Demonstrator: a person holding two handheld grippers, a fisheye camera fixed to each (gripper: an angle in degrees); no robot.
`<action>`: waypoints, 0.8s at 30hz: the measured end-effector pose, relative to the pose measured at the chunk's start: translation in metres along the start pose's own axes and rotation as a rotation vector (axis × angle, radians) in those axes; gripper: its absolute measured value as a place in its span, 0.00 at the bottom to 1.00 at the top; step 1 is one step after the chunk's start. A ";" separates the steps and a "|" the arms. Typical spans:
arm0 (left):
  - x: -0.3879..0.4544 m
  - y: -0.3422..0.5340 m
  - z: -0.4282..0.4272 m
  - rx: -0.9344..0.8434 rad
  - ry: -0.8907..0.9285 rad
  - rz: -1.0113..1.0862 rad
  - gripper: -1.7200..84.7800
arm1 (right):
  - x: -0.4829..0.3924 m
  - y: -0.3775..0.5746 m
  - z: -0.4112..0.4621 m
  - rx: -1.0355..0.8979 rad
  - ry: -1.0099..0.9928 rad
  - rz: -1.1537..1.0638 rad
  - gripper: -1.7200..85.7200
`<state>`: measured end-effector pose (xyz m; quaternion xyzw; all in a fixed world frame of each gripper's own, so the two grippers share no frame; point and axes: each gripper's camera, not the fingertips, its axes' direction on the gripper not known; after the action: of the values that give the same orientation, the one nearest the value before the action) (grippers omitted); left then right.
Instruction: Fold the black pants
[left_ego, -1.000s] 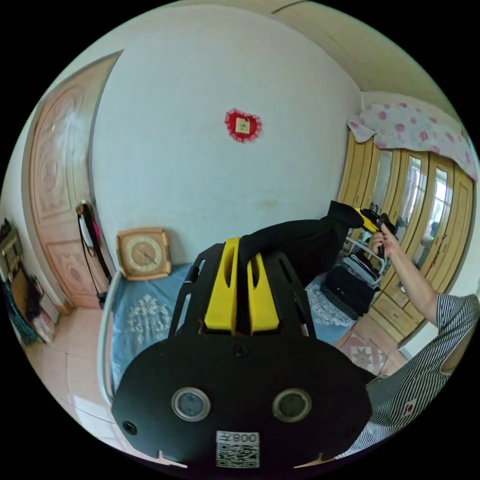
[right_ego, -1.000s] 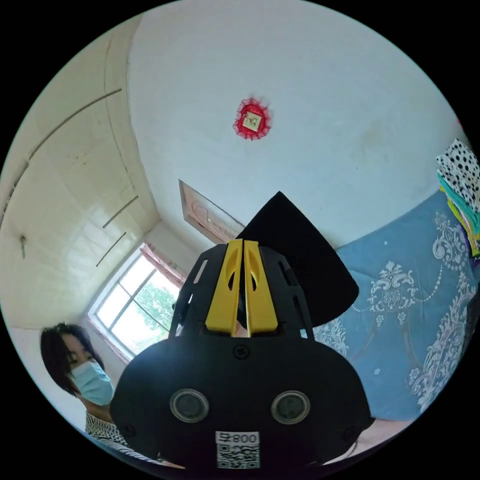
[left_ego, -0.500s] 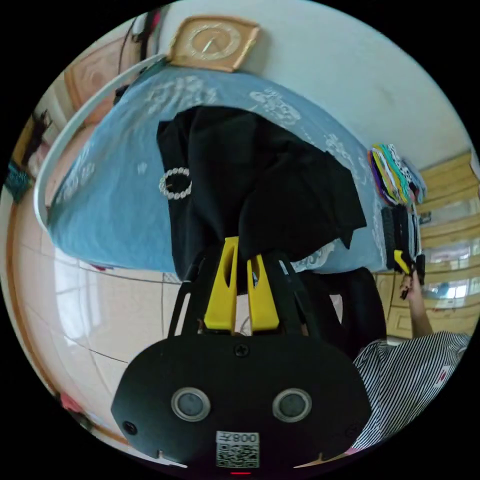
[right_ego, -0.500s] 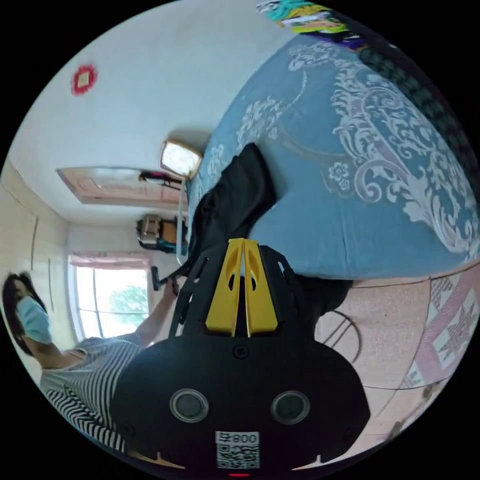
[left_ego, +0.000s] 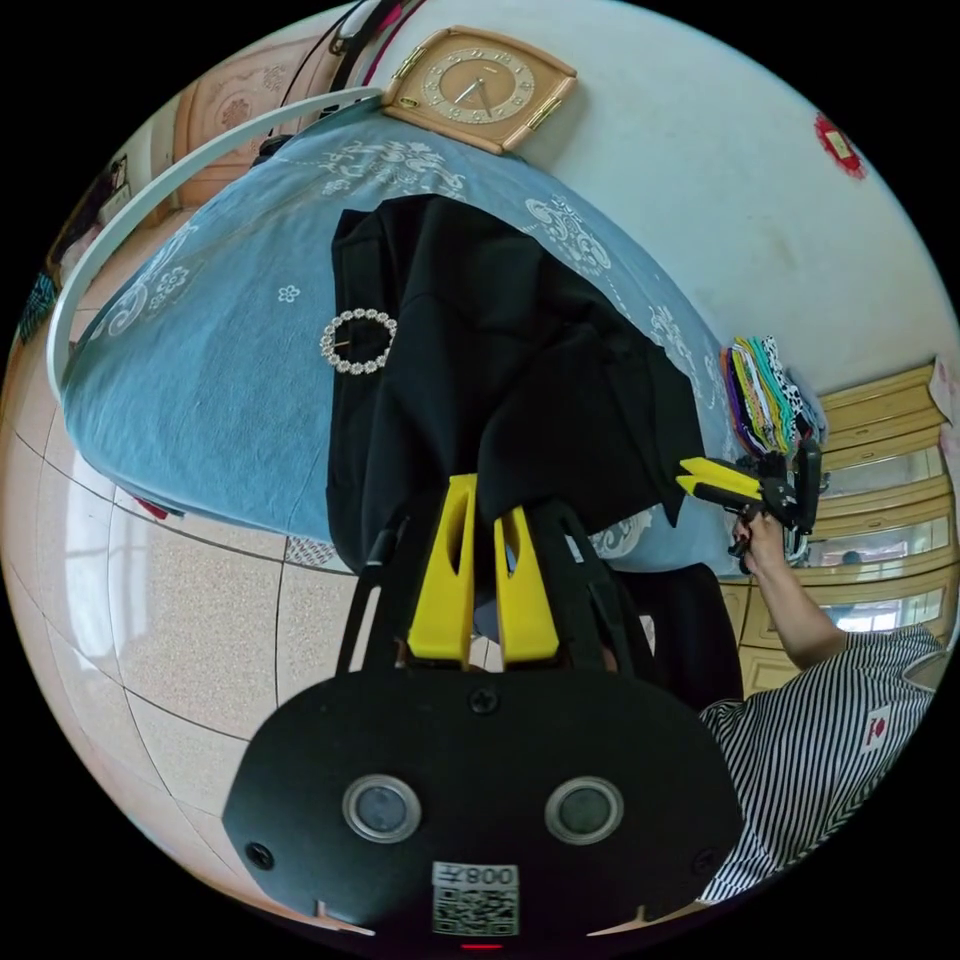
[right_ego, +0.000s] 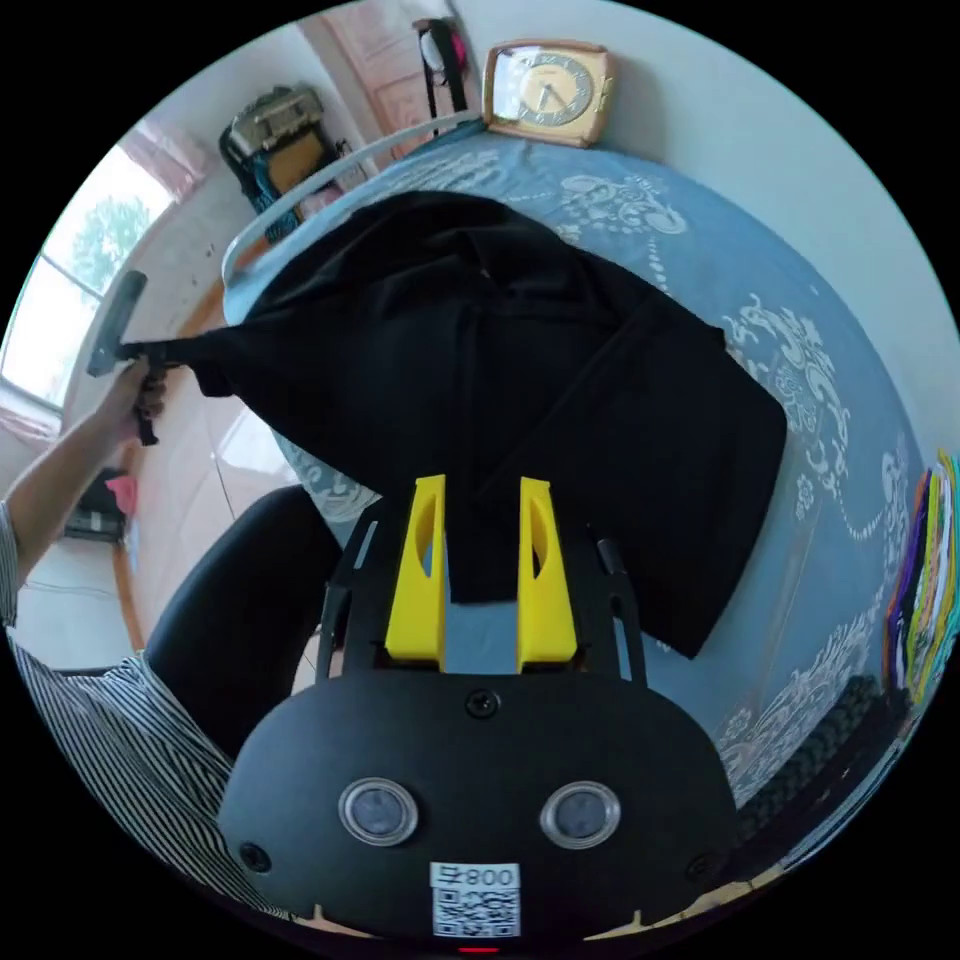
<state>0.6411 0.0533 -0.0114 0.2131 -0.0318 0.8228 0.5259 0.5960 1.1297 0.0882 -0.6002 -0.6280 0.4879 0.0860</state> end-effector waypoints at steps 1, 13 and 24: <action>-0.005 0.000 0.005 -0.006 0.001 -0.001 0.02 | -0.018 -0.006 0.024 -0.052 0.028 -0.022 0.16; -0.040 -0.004 0.019 0.039 -0.011 0.051 0.02 | -0.015 0.015 0.013 -0.016 0.031 0.083 0.06; -0.034 -0.013 0.019 0.077 -0.075 0.215 0.02 | 0.239 0.178 -0.142 -0.021 0.371 0.711 0.03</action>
<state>0.6705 0.0244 -0.0093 0.2593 -0.0426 0.8665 0.4244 0.7503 1.3671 -0.0813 -0.8589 -0.3597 0.3643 0.0176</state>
